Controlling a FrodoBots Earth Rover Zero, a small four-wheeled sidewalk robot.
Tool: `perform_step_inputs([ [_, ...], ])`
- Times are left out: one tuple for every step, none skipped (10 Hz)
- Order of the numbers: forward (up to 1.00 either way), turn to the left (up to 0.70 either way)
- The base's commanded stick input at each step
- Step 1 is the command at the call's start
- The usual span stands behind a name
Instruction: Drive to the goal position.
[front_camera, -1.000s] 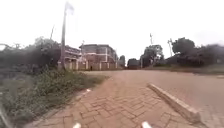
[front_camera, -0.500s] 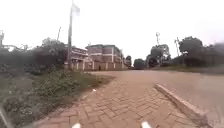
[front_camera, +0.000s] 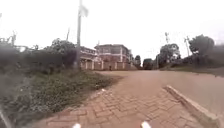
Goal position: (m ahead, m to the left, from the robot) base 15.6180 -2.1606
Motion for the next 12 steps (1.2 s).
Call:
perform_step_inputs([
  [0.5,-0.47],
  [0.5,-0.5],
  [0.5,-0.5],
  [0.5,-0.5],
  [0.5,-0.5],
  [0.5,-0.5],
  [0.5,-0.5],
  [0.5,-0.5],
  [0.5,-0.5],
  [0.5,-0.33],
  [0.5,0.0],
  [0.5,-0.16],
])
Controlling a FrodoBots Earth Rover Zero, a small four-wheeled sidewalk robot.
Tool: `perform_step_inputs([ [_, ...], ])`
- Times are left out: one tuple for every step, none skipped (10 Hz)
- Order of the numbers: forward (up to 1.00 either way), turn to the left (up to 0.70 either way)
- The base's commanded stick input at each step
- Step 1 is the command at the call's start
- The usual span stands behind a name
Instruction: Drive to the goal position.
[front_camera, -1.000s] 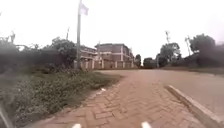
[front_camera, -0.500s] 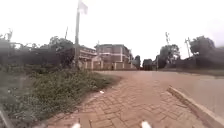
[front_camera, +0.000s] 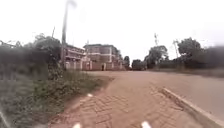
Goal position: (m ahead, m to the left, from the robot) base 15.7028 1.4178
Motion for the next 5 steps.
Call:
perform_step_inputs([
  [0.5,-0.43],
  [0.5,-0.49],
  [0.5,-0.48],
  [0.5,-0.42],
  [0.5,0.1],
])
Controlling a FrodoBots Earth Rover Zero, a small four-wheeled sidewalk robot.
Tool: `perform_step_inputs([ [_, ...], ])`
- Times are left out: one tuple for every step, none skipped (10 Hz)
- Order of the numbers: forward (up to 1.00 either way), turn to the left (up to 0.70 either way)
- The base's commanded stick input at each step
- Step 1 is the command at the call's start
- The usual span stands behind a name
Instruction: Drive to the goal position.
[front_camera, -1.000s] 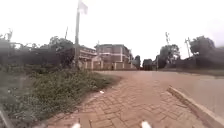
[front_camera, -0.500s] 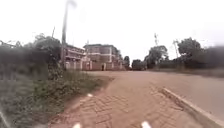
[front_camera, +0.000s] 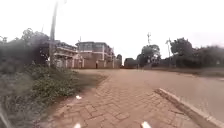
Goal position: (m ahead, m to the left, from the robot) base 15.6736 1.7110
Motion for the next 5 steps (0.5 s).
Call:
perform_step_inputs([
  [0.5,0.0],
  [0.5,0.0],
  [0.5,0.0],
  [0.5,0.0],
  [0.5,0.0],
])
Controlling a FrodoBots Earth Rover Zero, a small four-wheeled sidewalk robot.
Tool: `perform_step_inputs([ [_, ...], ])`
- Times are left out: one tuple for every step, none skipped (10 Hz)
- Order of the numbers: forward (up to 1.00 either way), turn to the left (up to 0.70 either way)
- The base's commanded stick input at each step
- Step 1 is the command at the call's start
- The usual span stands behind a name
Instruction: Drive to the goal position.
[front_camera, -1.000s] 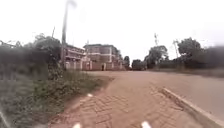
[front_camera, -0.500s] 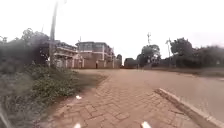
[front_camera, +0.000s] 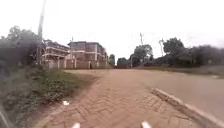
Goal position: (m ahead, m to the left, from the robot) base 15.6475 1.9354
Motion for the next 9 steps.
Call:
perform_step_inputs([
  [0.5,0.0],
  [0.5,0.0],
  [0.5,0.06],
  [0.5,0.12],
  [0.5,0.03],
  [0.5,-0.16],
  [0.5,-0.5],
  [0.5,-0.38],
  [0.5,-0.02],
])
